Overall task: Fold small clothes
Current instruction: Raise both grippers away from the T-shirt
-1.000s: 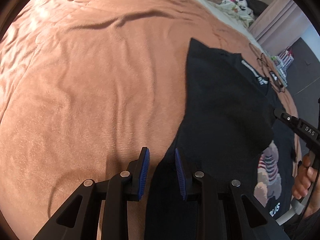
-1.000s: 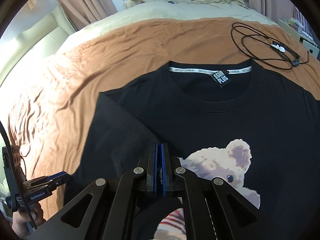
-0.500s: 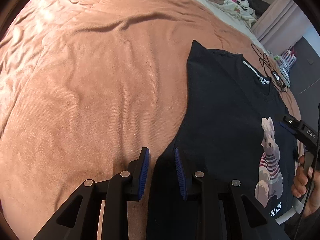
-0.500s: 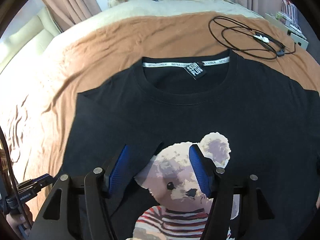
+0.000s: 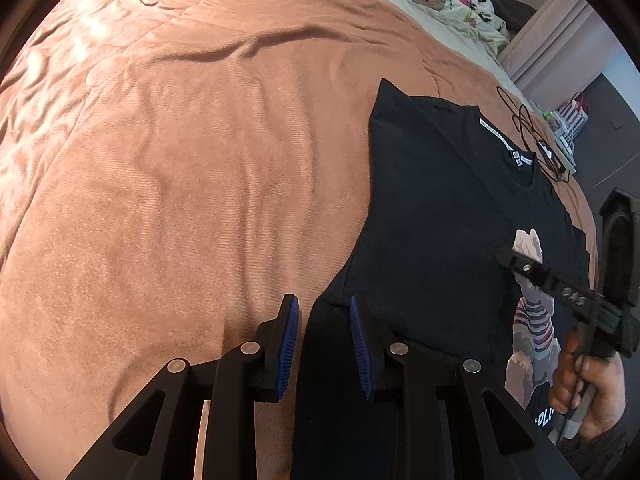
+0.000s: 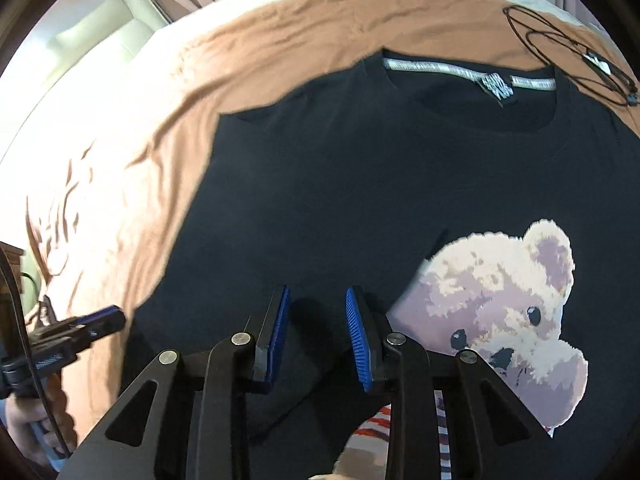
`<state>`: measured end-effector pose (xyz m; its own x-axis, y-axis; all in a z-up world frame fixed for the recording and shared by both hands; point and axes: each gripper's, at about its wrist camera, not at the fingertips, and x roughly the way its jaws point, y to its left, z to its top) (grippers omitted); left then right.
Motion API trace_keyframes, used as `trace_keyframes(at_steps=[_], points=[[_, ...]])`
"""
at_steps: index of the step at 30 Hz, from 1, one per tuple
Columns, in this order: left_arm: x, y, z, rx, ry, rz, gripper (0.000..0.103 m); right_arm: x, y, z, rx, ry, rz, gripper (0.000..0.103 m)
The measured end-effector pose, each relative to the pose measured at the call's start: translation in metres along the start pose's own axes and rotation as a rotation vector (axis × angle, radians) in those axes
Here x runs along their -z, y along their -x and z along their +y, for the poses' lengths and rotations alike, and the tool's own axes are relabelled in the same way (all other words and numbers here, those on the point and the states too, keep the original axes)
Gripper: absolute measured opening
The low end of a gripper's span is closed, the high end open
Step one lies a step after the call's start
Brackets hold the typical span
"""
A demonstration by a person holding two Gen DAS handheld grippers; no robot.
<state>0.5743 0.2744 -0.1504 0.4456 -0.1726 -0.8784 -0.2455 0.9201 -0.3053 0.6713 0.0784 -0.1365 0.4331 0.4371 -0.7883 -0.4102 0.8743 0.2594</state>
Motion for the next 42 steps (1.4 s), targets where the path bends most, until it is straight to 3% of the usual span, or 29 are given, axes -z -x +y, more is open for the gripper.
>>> trace_keyframes(at_steps=[2, 7, 13, 16, 17, 18, 21, 22, 30, 36, 42], points=[[0.000, -0.001, 0.000, 0.001, 0.001, 0.001, 0.028, 0.005, -0.001, -0.003, 0.021, 0.007, 0.006, 0.021], [0.003, 0.005, 0.000, 0.004, 0.005, 0.000, 0.028, 0.003, 0.006, -0.008, 0.068, 0.017, 0.021, 0.021], [0.018, 0.033, -0.006, 0.011, 0.007, -0.022, 0.029, 0.018, 0.051, -0.010, 0.066, 0.006, -0.007, 0.022], [0.026, 0.052, -0.012, 0.012, 0.013, -0.039, 0.037, 0.030, 0.078, -0.006, 0.079, 0.020, -0.022, 0.023], [0.030, 0.059, -0.014, 0.011, 0.013, -0.048, 0.045, 0.034, 0.086, -0.007, 0.086, 0.023, -0.027, 0.024], [0.033, 0.066, -0.017, 0.010, 0.012, -0.059, 0.054, 0.037, 0.096, -0.007, 0.091, 0.024, -0.034, 0.032], [0.045, 0.089, -0.026, 0.002, 0.007, -0.095, 0.069, 0.052, 0.133, -0.009, 0.112, 0.022, -0.075, 0.075], [0.049, 0.097, -0.030, 0.001, 0.004, -0.104, 0.071, 0.056, 0.143, -0.010, 0.110, 0.024, -0.086, 0.080], [0.079, 0.145, -0.058, 0.008, -0.021, -0.177, 0.100, 0.096, 0.227, -0.009, 0.140, 0.029, -0.133, 0.094], [0.102, 0.176, -0.076, 0.017, -0.028, -0.221, 0.102, 0.125, 0.274, -0.008, 0.171, 0.016, -0.174, 0.103], [0.133, 0.208, -0.094, 0.013, -0.050, -0.252, 0.102, 0.159, 0.317, -0.005, 0.204, 0.010, -0.198, 0.103]])
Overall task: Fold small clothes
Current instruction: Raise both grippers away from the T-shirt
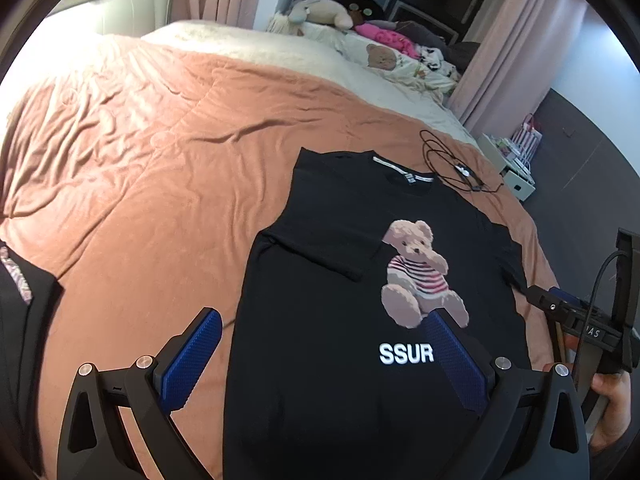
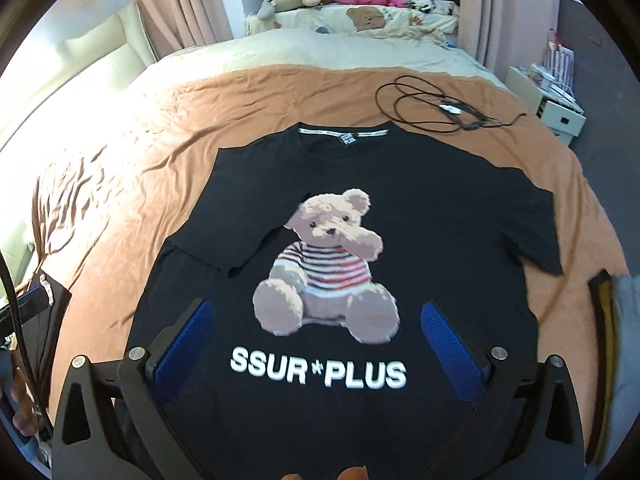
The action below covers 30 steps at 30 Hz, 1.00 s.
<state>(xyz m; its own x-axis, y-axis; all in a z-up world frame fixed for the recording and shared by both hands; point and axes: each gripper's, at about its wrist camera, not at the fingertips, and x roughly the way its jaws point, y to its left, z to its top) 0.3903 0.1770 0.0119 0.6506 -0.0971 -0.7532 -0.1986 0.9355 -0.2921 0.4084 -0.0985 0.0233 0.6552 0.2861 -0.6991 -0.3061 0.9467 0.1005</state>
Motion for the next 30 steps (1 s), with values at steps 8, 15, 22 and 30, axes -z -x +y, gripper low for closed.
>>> trace_keyframes(at_steps=[8, 15, 22, 30], points=[[0.036, 0.052, -0.033, 0.014, -0.041, -0.078, 0.102, 0.038, 0.066, -0.011, -0.021, -0.005, -0.054, 0.103], [0.066, 0.091, -0.057, -0.002, -0.087, -0.149, 0.102, 0.075, 0.117, -0.024, -0.004, -0.009, -0.131, 0.103], [0.092, 0.127, -0.081, 0.000, -0.110, -0.220, 0.102, 0.105, 0.151, -0.028, 0.067, -0.015, -0.195, 0.103], [0.121, 0.147, -0.102, 0.021, -0.144, -0.206, 0.102, 0.136, 0.181, -0.033, 0.066, -0.030, -0.259, 0.103]])
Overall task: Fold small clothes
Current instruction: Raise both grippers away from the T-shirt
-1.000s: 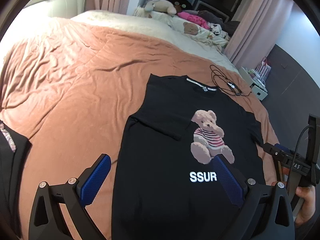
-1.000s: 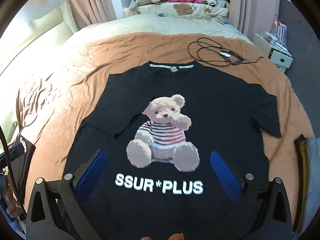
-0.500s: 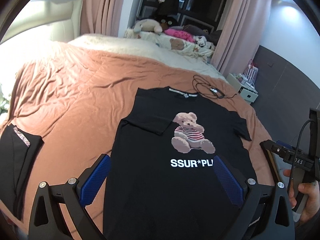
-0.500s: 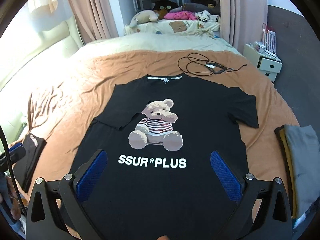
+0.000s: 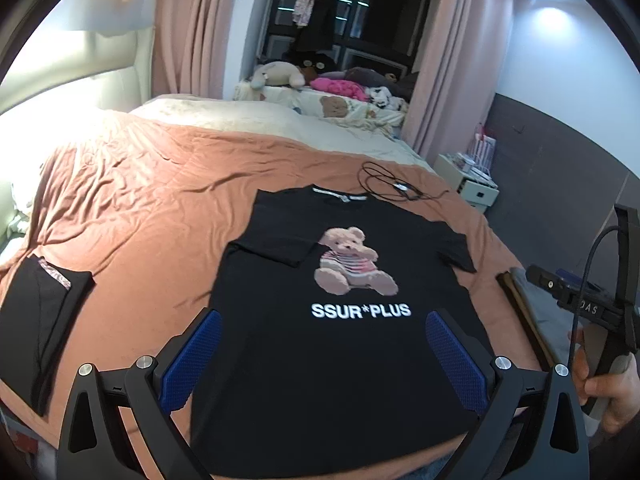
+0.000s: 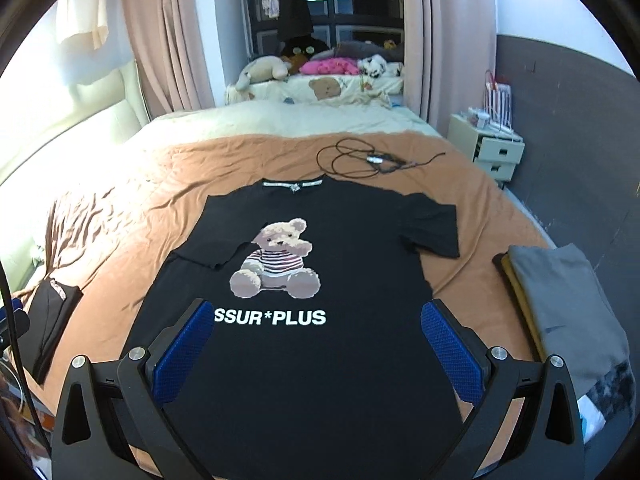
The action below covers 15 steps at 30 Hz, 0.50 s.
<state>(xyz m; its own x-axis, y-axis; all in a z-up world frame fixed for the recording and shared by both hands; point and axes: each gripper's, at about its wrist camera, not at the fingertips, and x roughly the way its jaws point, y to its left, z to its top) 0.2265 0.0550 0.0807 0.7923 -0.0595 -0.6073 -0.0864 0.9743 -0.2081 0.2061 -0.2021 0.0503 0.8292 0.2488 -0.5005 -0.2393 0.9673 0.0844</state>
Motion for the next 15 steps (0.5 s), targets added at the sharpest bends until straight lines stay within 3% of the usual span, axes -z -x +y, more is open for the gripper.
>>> trace_keyframes(at_steps=[7, 15], points=[[0.018, 0.022, -0.024, 0.011, -0.048, -0.009, 0.102, 0.022, 0.032, -0.011, 0.038, 0.012, -0.074, 0.103], [0.031, 0.038, -0.043, 0.053, -0.088, -0.029, 0.103, 0.035, 0.044, -0.029, 0.070, -0.012, -0.066, 0.103]])
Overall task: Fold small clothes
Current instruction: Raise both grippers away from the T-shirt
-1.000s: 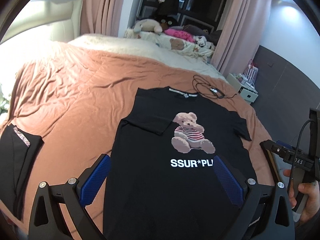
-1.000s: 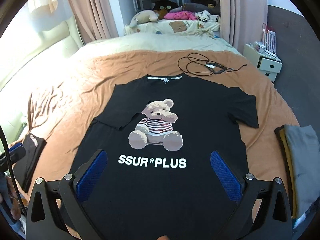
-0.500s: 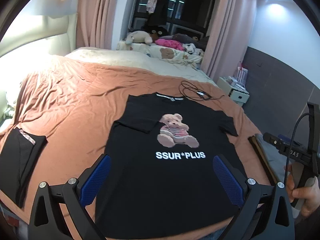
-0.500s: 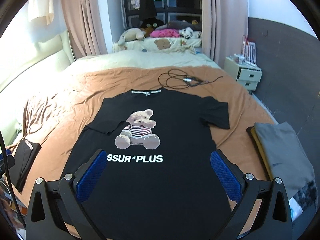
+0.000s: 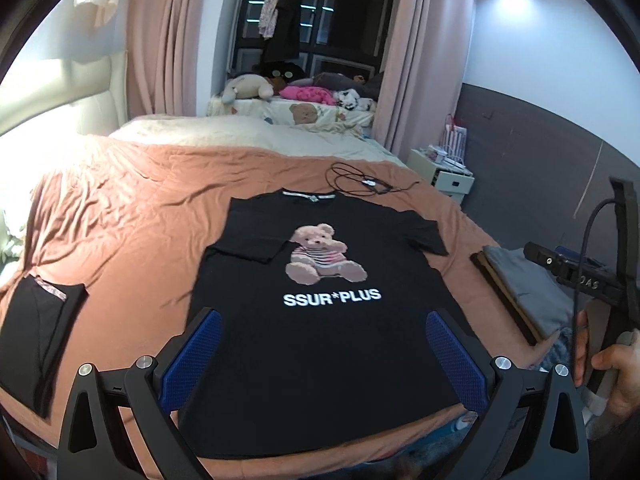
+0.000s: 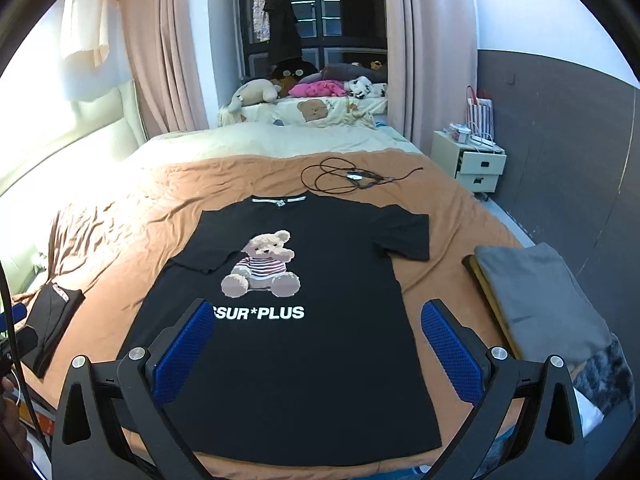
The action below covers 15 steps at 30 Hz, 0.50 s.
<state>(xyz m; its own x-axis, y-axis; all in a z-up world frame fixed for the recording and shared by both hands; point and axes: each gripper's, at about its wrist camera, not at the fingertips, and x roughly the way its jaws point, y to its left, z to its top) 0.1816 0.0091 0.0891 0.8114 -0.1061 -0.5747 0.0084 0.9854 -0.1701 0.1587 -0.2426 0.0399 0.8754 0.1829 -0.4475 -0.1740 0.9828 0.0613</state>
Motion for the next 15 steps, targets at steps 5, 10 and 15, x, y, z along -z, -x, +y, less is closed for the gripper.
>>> trace_keyframes(at_steps=[5, 10, 15], points=[[-0.004, -0.001, -0.012, 0.012, -0.013, -0.011, 0.103, 0.001, -0.007, -0.031, -0.005, -0.071, -0.007, 0.103], [-0.016, -0.015, -0.022, 0.038, 0.003, -0.004, 0.103, -0.005, -0.026, -0.052, -0.045, -0.074, 0.023, 0.103], [-0.034, -0.033, -0.045, 0.047, -0.053, 0.006, 0.102, -0.014, -0.034, -0.077, -0.068, -0.122, 0.017, 0.103]])
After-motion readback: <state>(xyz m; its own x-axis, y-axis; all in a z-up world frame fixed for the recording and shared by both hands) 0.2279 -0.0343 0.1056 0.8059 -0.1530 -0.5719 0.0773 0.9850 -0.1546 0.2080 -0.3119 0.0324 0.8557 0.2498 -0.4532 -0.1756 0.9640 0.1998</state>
